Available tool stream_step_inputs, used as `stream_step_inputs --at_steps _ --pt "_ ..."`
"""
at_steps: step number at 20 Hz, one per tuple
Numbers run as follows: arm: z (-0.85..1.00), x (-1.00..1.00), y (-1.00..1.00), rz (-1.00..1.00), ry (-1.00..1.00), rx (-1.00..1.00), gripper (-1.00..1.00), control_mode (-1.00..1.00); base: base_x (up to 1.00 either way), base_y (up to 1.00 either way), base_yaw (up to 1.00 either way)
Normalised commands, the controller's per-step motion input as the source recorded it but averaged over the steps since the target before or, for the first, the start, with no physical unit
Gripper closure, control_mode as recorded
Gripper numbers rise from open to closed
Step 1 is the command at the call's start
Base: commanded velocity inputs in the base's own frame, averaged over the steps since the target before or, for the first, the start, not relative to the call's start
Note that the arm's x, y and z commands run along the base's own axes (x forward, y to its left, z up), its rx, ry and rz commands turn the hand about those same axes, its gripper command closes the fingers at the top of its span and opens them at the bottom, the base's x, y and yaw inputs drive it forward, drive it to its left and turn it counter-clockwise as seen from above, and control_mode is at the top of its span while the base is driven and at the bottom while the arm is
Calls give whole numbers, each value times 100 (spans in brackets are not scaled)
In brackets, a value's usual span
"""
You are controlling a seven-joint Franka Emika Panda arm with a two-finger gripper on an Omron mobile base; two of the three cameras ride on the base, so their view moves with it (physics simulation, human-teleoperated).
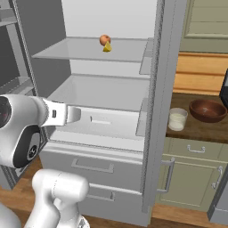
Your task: Grab a lemon wedge from the fridge and one ice cube from the ice bowl, and put them in the glass of lemonade.
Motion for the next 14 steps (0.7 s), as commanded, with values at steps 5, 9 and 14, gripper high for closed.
stream_step_inputs --at_steps 5,9,14 --pt "0 0 0 0 0 0 -100 -100 0 0 0" --pt "0 7 0 0 0 0 -100 -100 0 0 0" --pt "0 0 0 0 0 0 -100 100 18 0 0"
